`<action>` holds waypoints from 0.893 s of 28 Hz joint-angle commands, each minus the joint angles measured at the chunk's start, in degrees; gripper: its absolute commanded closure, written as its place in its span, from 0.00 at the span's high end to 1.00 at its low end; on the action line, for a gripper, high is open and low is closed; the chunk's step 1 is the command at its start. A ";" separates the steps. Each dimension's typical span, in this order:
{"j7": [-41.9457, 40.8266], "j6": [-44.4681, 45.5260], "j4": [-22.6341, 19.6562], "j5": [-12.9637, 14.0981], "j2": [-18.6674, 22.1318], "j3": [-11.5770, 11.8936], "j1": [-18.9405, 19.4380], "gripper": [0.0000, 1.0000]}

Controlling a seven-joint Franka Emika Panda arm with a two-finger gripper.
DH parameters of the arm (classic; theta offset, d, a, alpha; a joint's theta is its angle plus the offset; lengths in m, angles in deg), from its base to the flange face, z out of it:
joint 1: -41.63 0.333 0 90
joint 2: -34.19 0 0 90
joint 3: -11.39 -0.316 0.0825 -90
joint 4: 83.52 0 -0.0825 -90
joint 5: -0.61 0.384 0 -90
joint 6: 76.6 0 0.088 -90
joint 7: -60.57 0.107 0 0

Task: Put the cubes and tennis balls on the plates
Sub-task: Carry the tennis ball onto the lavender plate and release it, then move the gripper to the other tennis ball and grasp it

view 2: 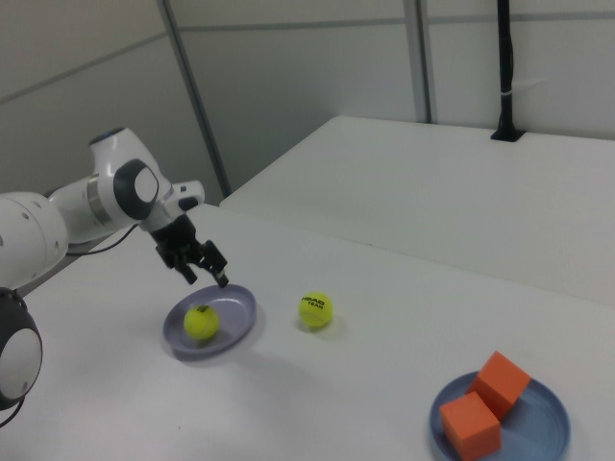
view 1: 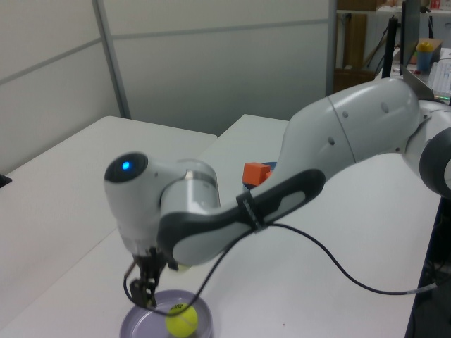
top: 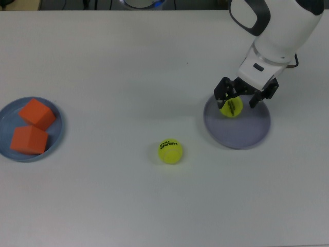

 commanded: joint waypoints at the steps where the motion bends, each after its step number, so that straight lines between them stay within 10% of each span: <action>1: -1.77 -2.34 0.56 -1.18 0.58 4.03 -2.88 1.00; 8: -4.34 -11.93 0.03 -3.11 -3.28 9.85 -4.47 1.00; 22: -4.34 -13.34 -3.57 -7.69 -5.75 10.20 -6.93 1.00; 25: -4.60 -13.34 -3.83 -7.69 -5.92 10.20 -6.93 0.56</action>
